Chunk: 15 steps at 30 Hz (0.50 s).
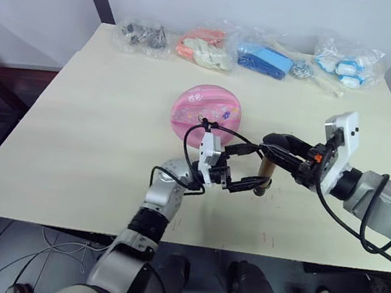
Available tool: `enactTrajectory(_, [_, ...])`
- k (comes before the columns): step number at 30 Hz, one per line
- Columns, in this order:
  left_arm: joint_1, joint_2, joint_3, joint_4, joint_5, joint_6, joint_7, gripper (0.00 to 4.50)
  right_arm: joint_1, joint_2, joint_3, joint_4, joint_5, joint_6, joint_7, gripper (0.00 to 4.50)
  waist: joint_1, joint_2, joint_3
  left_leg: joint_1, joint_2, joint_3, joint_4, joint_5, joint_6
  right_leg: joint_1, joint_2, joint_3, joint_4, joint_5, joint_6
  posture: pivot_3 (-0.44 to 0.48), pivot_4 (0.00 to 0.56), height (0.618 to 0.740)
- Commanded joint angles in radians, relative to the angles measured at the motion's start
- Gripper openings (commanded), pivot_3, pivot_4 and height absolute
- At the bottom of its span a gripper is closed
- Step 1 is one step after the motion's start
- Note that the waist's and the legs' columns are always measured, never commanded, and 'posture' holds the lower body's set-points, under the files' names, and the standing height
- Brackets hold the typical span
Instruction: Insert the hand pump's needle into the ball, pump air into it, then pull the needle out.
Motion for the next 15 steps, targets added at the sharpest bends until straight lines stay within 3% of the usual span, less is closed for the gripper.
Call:
enactTrajectory(1, [-0.002,0.063,-0.014,-0.091,0.011,0.105,0.008,4.50,-0.026,-0.007,-0.014,-0.015,-0.016,-0.002,0.034,1.90,0.001,0.000,0.000,0.000,0.000,0.000,0.000,0.000,0.000,0.000,0.000,0.000,0.000,0.000,0.000,0.000,0.150,0.740])
enactTrajectory(5, [0.019,0.124,-0.072,-0.115,0.079,0.148,0.012,4.50,-0.033,-0.001,-0.018,-0.002,-0.028,0.000,0.050,1.90,0.003,0.000,0.000,0.000,0.000,0.000,0.000,0.000,0.000,0.000,0.000,0.000,0.000,0.000,0.000,0.000,0.150,0.740])
enactTrajectory(8, [0.021,0.109,-0.128,-0.070,0.182,0.125,0.092,4.50,-0.038,0.013,-0.026,0.002,-0.020,-0.002,0.048,1.90,0.005,0.000,0.000,0.000,0.000,0.000,0.000,0.000,0.000,0.000,0.000,0.000,-0.001,0.000,0.000,0.000,0.150,0.740])
enactTrajectory(15, [0.001,0.033,-0.200,-0.013,0.296,0.099,0.207,4.50,-0.063,0.032,-0.042,-0.001,0.029,0.011,0.011,1.90,0.003,0.000,0.000,0.000,0.000,0.000,0.000,0.000,0.000,0.000,-0.001,0.000,0.000,0.000,0.000,0.000,0.150,0.740])
